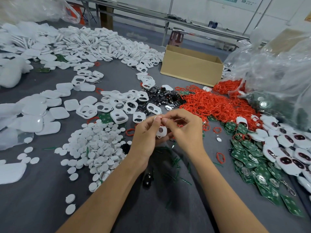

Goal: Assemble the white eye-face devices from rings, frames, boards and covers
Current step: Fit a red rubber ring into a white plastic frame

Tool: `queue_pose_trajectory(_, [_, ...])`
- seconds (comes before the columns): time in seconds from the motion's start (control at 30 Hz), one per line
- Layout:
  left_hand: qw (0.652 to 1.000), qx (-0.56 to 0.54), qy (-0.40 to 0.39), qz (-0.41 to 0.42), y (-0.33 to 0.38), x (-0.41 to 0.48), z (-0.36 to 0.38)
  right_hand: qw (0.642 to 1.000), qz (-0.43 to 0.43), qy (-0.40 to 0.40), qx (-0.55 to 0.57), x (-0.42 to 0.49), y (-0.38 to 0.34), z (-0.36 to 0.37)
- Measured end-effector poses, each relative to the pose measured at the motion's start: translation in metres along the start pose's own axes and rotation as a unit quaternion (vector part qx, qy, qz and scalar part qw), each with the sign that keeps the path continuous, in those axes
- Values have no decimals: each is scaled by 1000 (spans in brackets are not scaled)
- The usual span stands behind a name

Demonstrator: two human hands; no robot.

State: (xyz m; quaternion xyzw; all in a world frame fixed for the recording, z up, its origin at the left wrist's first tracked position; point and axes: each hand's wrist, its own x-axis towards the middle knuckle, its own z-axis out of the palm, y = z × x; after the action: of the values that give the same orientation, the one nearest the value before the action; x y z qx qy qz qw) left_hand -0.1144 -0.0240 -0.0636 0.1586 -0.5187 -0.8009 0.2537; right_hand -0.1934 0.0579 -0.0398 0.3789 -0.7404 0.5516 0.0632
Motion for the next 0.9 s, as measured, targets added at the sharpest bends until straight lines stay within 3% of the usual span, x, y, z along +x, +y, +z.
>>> queue_pose_trajectory(0.33, [996,61,30,57,-2,-1,0,988,-136,48,-55,-4,10,5])
queue_pose_trajectory(0.5, [995,65,23,70,0,-2,0,992,-112,27,-41,-3,10,5])
queue_pose_trajectory(0.7, [995,69,20,62,0,-1,0,999,5,3,43,2,2,-1])
queue_pose_trajectory(0.9, [998,40,-44,34,0,-5,3,997,-27,29,-61,4,5,-3])
